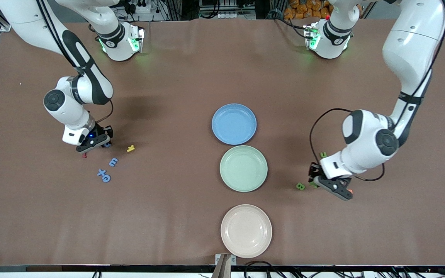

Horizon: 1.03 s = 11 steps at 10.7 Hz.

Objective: Sort letters by color into matching plates
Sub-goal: 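Place green n on the green plate while the right gripper lifts blue g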

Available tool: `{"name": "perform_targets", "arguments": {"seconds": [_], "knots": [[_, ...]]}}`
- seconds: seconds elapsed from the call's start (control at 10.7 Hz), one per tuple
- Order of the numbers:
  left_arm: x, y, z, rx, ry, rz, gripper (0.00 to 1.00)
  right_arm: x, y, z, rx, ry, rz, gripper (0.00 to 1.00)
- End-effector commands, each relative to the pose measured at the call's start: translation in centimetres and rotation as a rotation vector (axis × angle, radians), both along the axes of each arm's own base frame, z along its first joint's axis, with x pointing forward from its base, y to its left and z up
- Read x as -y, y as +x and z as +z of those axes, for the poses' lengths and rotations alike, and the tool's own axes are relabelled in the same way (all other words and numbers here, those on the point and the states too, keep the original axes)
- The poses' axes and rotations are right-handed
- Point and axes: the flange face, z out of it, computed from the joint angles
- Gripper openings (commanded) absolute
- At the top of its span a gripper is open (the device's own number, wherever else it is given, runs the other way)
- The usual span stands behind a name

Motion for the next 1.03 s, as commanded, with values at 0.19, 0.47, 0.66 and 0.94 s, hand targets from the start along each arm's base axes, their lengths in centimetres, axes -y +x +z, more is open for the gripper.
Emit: {"name": "perform_targets", "arguments": {"seconds": [0.19,0.47,0.66,0.94], "knots": [[10.8,-1.1,0.7,-0.054,-0.040,0.218,0.00,0.2,0.0,-0.6,0.000,0.002,0.000,0.34],[16.6,-2.3,-0.7,-0.060,-0.011,0.327,0.00,0.1,0.2,-0.7,0.004,0.003,-0.001,0.24],[18.2,-2.3,-1.4,-0.058,-0.007,0.358,0.00,0.0,0.3,-0.7,0.004,0.003,0.002,0.12],[20.7,-2.9,-2.1,-0.070,-0.017,0.441,0.00,-0.2,0.5,-0.5,0.009,0.004,0.000,0.09]]}}
